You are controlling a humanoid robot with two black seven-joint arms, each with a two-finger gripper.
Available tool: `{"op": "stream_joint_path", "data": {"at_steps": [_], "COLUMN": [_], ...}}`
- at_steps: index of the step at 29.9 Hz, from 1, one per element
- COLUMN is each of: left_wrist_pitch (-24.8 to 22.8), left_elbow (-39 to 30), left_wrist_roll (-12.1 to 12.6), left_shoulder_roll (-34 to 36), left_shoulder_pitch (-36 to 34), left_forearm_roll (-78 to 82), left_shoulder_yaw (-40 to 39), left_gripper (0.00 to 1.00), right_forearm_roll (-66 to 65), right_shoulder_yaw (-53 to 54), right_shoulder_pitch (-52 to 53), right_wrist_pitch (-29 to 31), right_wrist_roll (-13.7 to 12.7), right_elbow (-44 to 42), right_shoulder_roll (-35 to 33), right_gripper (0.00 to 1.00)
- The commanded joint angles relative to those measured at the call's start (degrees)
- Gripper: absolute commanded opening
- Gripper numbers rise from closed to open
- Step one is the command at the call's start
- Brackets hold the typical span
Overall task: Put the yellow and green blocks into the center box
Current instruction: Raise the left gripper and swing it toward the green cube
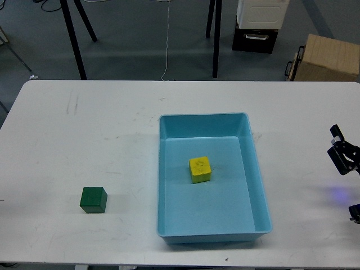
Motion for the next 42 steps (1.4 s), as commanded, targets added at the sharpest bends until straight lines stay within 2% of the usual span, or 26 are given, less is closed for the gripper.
{"op": "stream_joint_path", "data": {"at_steps": [1,5,11,13,17,19,23,26,29,34,38,42], "left_wrist_pitch": [0.0,0.0,0.0,0.0,0.0,0.0,0.0,0.0,0.0,0.0,0.0,0.0], "left_elbow": [0.1,0.4,2.4,3.7,7.5,8.7,9.5,9.2,7.5,2.7,2.3,1.9], "left_wrist_roll": [0.0,0.1,0.3,0.4,0.5,1.4,3.5,5.2,8.3,11.3,11.4,11.4], "left_shoulder_roll": [4.1,5.8,12.0,15.8,22.7,24.2,25.1,26.8,29.7,34.9,34.9,34.5], "left_shoulder_pitch": [-5.2,-10.7,-17.1,-20.9,-33.0,-39.1,-51.2,-56.9,-61.7,-71.4,-76.5,-78.5], "left_forearm_roll": [11.6,22.0,26.1,26.3,26.4,26.8,31.5,35.9,40.0,45.0,53.9,55.0], "left_shoulder_yaw": [7.7,17.0,26.6,30.9,43.7,51.6,69.6,79.8,87.9,98.3,106.0,107.8], "left_gripper": [1.0,1.0,1.0,1.0,1.0,1.0,1.0,1.0,1.0,1.0,1.0,1.0], "right_forearm_roll": [-0.1,-0.2,-0.2,-0.2,-0.2,-0.2,-0.2,-0.2,-0.2,-0.2,-0.3,-0.3], "right_shoulder_yaw": [-0.4,-0.8,-0.9,-1.0,-2.0,-2.1,-1.9,-1.8,-1.5,-1.1,-0.9,-1.0], "right_shoulder_pitch": [0.1,-0.3,-0.5,-0.5,0.0,0.3,0.5,0.2,-0.4,-0.9,-0.8,-0.8], "right_wrist_pitch": [0.0,0.1,0.2,0.1,0.1,0.1,0.2,0.4,0.7,0.8,0.7,0.7], "right_wrist_roll": [0.0,0.0,0.0,0.0,0.8,2.0,2.3,2.3,2.3,2.2,2.3,2.2], "right_elbow": [0.0,-0.1,-0.4,-0.4,-0.4,-0.3,0.1,0.3,0.3,0.2,0.2,0.2], "right_shoulder_roll": [0.2,0.2,0.3,0.6,0.7,0.7,0.7,0.5,0.4,0.4,0.3,0.1], "right_gripper": [0.97,0.97,0.97,0.98,0.98,0.98,0.98,0.98,0.98,0.98,0.98,0.98]}}
